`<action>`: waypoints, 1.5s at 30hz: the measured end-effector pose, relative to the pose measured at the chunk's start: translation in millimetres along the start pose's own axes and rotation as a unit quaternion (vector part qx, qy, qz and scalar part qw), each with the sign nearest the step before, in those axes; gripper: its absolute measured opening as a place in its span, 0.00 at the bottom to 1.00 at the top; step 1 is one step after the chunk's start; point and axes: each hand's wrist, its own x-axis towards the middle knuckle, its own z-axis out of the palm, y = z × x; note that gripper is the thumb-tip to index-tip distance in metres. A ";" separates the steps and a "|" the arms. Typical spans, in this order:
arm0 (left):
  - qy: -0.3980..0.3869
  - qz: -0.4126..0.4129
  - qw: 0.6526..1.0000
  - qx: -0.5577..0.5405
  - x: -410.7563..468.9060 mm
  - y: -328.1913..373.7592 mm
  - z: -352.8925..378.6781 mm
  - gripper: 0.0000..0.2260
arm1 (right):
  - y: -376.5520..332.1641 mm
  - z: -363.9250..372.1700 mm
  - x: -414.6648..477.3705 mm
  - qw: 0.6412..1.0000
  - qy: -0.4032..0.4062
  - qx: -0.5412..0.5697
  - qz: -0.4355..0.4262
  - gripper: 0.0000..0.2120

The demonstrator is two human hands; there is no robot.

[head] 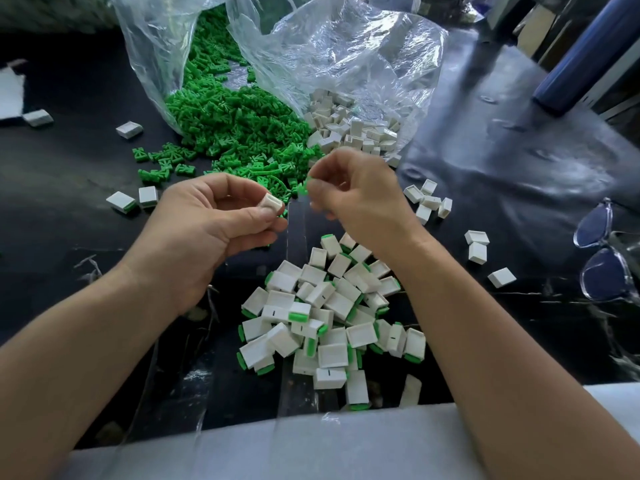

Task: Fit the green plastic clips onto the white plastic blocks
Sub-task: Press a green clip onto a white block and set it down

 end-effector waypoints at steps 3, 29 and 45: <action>-0.008 0.004 1.000 0.001 -0.6 0.4 0.0 0.10 | -6.1 2.9 -2.9 0.996 -0.027 0.083 -0.004 0.11; -0.004 -0.003 1.000 0.027 -2.7 2.0 -0.3 0.09 | -11.8 9.5 -13.2 0.996 -0.086 -0.002 -0.026 0.14; -0.039 0.074 0.969 0.234 -8.6 1.5 -2.1 0.04 | -21.3 1.8 -19.0 0.936 -0.170 -0.285 -0.121 0.07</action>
